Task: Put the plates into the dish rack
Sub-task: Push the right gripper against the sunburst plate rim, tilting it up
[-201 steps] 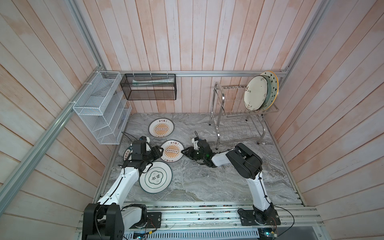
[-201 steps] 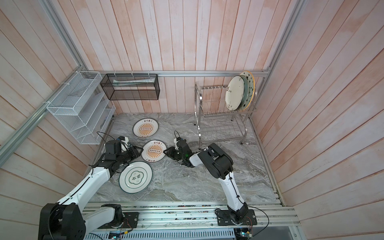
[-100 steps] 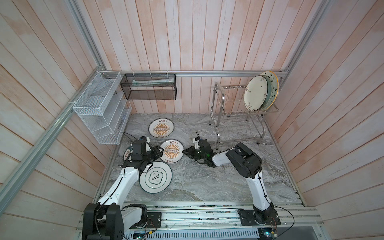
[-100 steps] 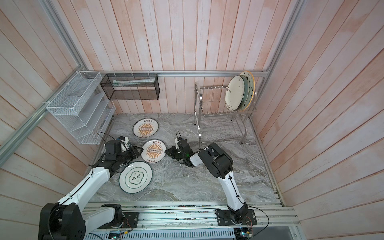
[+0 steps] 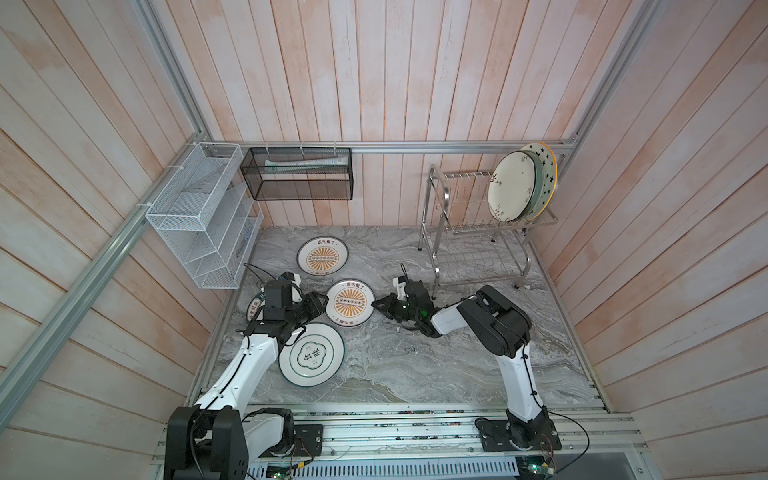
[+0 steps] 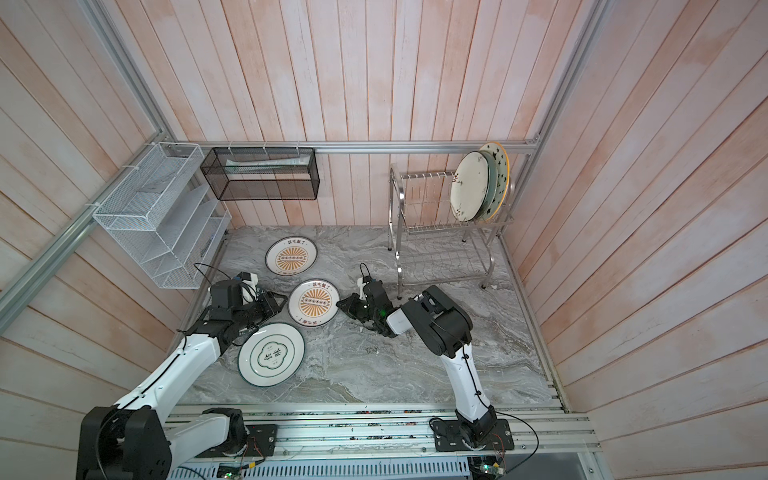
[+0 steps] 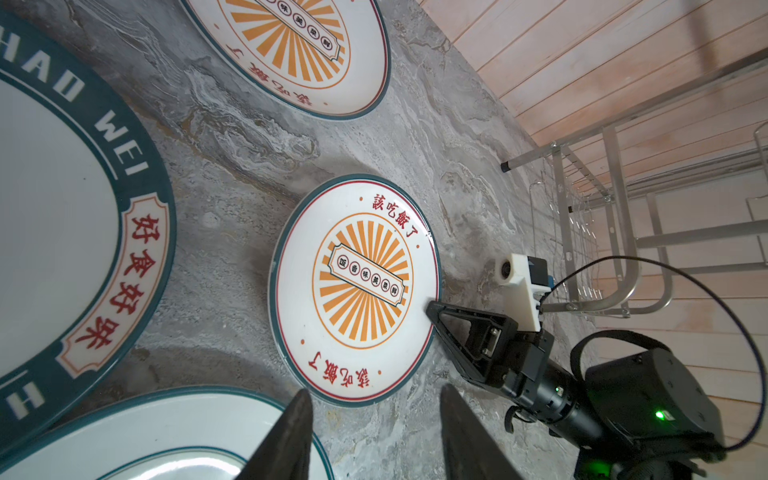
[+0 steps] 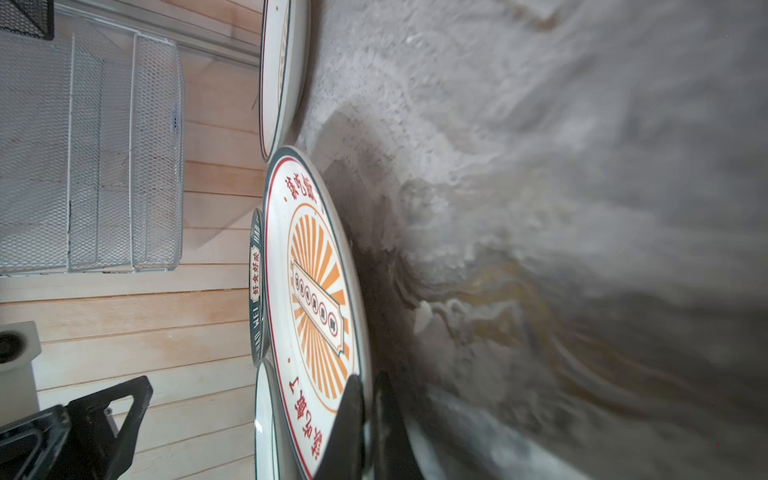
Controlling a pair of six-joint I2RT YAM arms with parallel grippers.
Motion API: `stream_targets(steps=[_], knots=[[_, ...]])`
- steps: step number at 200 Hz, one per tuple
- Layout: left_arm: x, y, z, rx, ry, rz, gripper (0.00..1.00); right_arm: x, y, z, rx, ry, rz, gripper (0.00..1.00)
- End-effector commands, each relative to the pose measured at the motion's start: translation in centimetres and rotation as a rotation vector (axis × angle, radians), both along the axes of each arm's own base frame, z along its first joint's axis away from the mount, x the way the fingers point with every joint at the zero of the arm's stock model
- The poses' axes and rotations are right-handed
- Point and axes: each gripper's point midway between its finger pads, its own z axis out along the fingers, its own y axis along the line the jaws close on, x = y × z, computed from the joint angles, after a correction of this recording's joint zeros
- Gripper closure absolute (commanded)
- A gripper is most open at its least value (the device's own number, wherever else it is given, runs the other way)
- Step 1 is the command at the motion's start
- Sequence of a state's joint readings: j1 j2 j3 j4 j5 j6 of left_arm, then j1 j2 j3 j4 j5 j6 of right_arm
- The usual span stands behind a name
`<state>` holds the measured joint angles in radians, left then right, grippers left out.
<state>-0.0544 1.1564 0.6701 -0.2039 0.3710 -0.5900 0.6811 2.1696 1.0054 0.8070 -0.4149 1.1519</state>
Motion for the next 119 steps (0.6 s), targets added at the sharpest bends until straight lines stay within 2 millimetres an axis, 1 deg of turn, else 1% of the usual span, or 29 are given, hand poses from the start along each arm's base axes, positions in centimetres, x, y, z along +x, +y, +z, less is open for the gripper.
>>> stream_targets(steps=[1,27,52,78,119], knots=[[0.4,-0.5,-0.1,-0.04,-0.015,-0.016,0.49,0.9,-1.7,2.3,0.028,-0.051,-0.049,1.0],[0.7,-1.2,-1.2,-0.091,-0.009,-0.032,0.49,0.9,-3.2,3.3,0.04,-0.061,-0.076,1.0],[1.1,-1.9,-2.2,-0.138,-0.009,-0.051,0.49,0.5,-4.3,4.1,0.038,-0.076,-0.086,1.0],[1.5,-3.1,-2.9,-0.191,-0.008,-0.084,0.49,0.2,-4.7,5.3,0.036,-0.104,-0.085,1.0],[2.0,-4.6,-4.3,-0.181,0.025,-0.117,0.49,-0.1,-4.8,6.5,0.048,-0.122,-0.08,1.0]])
